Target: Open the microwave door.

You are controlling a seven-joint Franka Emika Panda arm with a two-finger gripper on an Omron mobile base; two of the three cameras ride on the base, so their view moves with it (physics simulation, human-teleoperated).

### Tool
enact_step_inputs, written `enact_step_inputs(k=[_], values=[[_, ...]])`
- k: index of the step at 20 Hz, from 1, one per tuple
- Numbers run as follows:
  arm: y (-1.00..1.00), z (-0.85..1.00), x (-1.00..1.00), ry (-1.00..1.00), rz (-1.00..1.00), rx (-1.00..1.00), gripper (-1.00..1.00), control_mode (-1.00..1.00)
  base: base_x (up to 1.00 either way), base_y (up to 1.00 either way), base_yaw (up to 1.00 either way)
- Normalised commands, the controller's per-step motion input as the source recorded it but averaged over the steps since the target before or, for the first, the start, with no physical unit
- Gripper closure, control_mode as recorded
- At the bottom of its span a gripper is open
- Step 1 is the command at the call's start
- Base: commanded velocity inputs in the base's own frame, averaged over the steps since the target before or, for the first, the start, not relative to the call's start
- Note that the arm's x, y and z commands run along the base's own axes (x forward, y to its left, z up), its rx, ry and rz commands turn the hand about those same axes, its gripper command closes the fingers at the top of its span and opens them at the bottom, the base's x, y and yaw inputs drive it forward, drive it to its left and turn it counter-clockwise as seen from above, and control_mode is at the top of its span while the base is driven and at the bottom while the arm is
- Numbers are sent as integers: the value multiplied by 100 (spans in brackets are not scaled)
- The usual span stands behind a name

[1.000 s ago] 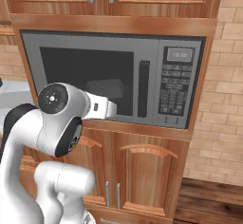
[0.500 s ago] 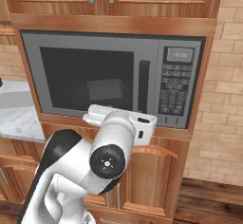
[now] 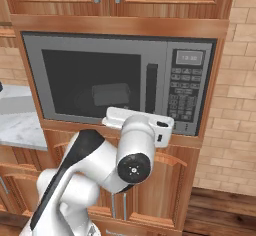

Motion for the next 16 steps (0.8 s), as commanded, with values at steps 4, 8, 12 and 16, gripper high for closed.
enact_step_inputs(k=[4, 8, 12, 16], values=[[-11, -12, 38, -6, 7, 0, -100, -100, 0, 0, 0], [-13, -10, 49, -2, 7, 0, -100, -100, 0, 0, 0], [-8, -3, 51, 0, 5, 0, -100, -100, 0, 0, 0], [0, 0, 52, 0, 0, 0, -100, -100, 0, 0, 0]])
